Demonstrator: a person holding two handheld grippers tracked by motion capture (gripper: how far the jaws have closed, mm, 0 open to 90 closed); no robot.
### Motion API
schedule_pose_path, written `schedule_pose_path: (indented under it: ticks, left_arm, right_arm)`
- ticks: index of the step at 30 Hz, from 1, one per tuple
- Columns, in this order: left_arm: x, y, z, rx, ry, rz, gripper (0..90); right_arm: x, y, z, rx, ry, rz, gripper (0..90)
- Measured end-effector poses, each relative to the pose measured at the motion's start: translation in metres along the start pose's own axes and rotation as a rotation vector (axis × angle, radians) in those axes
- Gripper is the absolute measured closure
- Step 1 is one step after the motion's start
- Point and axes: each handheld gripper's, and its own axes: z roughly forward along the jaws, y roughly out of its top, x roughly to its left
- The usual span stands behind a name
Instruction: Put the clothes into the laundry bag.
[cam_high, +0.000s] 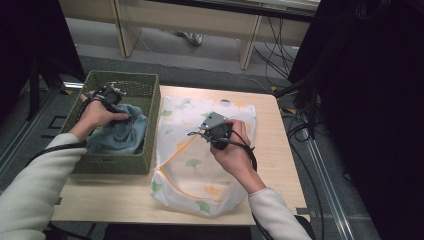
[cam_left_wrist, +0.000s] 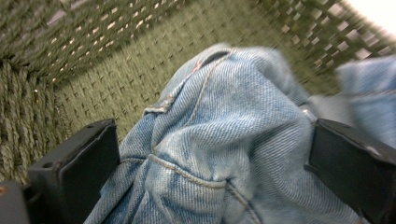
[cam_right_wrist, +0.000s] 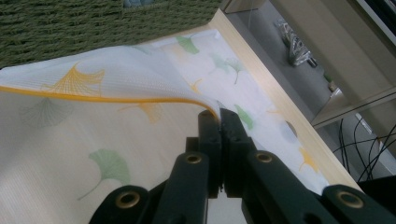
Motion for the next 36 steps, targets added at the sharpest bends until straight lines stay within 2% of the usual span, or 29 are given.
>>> schedule_pose_path:
  ticks: [2,3,5,7,8,9,10,11,14,18,20,22,23,25,27,30,33,36]
  left_arm:
    - [-0.002,0.0,0.004,0.026,0.006,0.009,1.6]
    - [-0.003,0.0,0.005,0.037,0.015,0.023,2.1]
    - [-0.004,0.0,0.008,0.066,0.017,0.058,5.6]
    - [-0.006,0.001,0.013,0.075,0.014,0.061,6.9]
    - [-0.007,0.001,0.014,0.087,0.01,0.073,8.9]
    - [-0.008,0.001,0.015,0.089,0.002,0.066,11.1]
    - [-0.009,0.001,0.017,0.109,-0.001,0.07,13.8]
    - [-0.01,0.0,0.018,0.132,-0.001,0.083,18.9]
    - [-0.012,-0.003,0.019,0.188,0.024,0.141,38.4]
    - [-0.016,-0.006,0.019,0.237,0.035,0.207,63.2]
    - [-0.017,-0.006,0.015,0.232,0.042,0.204,69.6]
    - [-0.016,-0.006,0.011,0.207,0.045,0.182,73.6]
    - [-0.015,-0.007,0.007,0.181,0.038,0.156,74.3]
    - [-0.013,-0.009,0.001,0.131,0.019,0.115,75.3]
    - [-0.01,-0.012,-0.01,0.041,-0.009,0.046,75.9]
    - [-0.005,-0.015,-0.026,-0.082,-0.013,-0.026,76.3]
    - [0.0,-0.019,-0.039,-0.185,0.0,-0.077,76.6]
    - [0.006,-0.024,-0.054,-0.294,0.009,-0.128,76.8]
  right_arm:
    - [0.0,-0.001,0.001,0.003,0.005,0.007,89.7]
    - [0.001,-0.001,0.001,0.013,0.006,0.03,89.7]
    - [-0.001,-0.002,0.002,0.011,0.008,0.011,89.7]
    - [-0.001,-0.002,0.004,0.017,0.012,0.002,89.7]
    - [0.0,-0.003,0.004,0.022,0.012,0.015,89.7]
    - [0.001,-0.003,0.003,0.03,0.01,0.039,89.7]
    - [0.0,-0.003,0.003,0.024,0.012,0.02,89.7]
    - [-0.001,-0.002,0.003,0.019,0.013,0.002,89.7]
    - [-0.001,-0.003,0.003,0.019,0.014,0.011,89.7]
    - [0.0,-0.004,0.004,0.027,0.017,0.028,89.7]
    - [-0.002,-0.005,0.005,0.021,0.019,0.011,89.7]
    - [-0.002,-0.005,0.005,0.025,0.021,0.015,89.7]
    - [-0.003,-0.005,0.006,0.023,0.022,0.003,89.8]
    - [-0.002,-0.005,0.006,0.029,0.025,0.023,89.8]
    - [-0.002,-0.005,0.006,0.033,0.027,0.034,89.8]
    - [-0.003,-0.005,0.006,0.031,0.021,0.032,89.7]
    - [-0.002,-0.006,0.006,0.035,0.024,0.041,89.8]
    - [-0.003,-0.006,0.007,0.026,0.021,0.007,89.7]
